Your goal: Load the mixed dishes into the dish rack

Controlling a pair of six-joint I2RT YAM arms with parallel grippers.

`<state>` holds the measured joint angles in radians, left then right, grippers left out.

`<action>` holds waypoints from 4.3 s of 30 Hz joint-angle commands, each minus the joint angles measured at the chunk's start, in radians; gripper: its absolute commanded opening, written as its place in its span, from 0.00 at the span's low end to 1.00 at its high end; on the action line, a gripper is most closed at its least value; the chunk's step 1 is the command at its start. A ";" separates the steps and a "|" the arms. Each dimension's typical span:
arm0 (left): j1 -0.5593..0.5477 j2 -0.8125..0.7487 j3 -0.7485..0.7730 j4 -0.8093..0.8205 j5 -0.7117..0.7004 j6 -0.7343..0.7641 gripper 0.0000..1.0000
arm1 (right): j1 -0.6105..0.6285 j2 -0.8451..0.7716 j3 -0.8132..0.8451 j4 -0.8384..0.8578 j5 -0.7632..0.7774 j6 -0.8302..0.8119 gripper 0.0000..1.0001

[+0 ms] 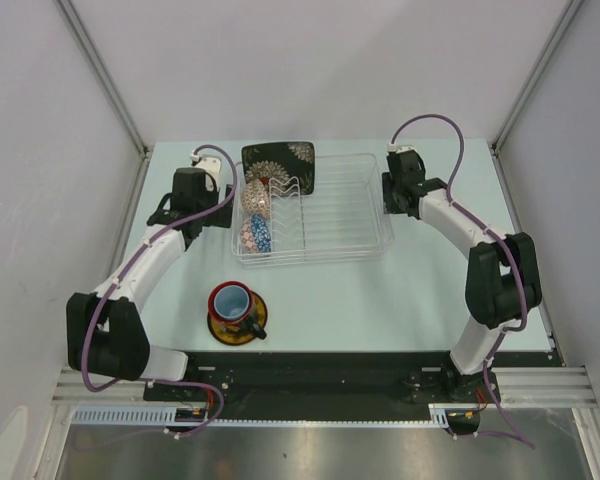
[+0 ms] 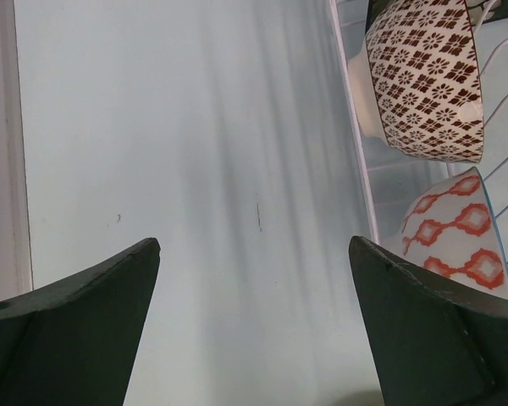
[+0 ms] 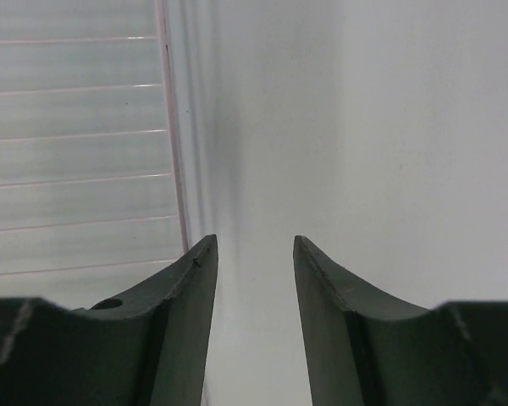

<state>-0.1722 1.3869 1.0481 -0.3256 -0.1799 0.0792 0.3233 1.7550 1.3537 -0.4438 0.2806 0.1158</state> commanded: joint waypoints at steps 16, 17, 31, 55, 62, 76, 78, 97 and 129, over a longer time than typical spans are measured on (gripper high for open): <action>0.010 -0.045 -0.016 0.034 -0.012 0.014 0.99 | 0.017 -0.045 -0.040 0.017 -0.161 0.090 0.34; 0.010 -0.045 -0.017 0.034 -0.012 0.016 0.99 | 0.019 -0.046 -0.044 0.019 -0.162 0.087 0.30; 0.011 -0.046 -0.005 0.034 -0.012 0.024 0.99 | 0.085 -0.130 -0.145 -0.004 -0.116 0.097 0.00; 0.045 -0.077 -0.005 0.019 0.013 0.044 0.99 | 0.149 -0.290 -0.266 -0.047 0.028 0.130 0.70; 0.109 -0.101 0.018 -0.024 0.088 0.028 0.99 | 0.331 -0.385 -0.182 -0.143 0.224 0.107 1.00; 0.220 -0.230 -0.040 -0.064 0.249 0.004 1.00 | 0.667 -0.122 0.409 -0.185 -0.338 0.127 1.00; 0.224 -0.253 -0.054 -0.059 0.250 0.005 0.99 | 0.727 -0.021 0.551 -0.283 -0.314 0.107 1.00; 0.300 -0.276 -0.106 -0.038 0.318 -0.004 1.00 | 0.839 0.232 0.628 -0.510 -0.459 0.081 0.57; 0.303 -0.265 -0.135 -0.015 0.312 -0.007 1.00 | 0.807 0.379 0.714 -0.483 -0.570 0.048 0.48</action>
<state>0.1204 1.1275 0.9085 -0.3756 0.1196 0.0792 1.1431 2.1319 2.0464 -0.9440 -0.2619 0.1726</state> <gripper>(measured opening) 0.996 0.487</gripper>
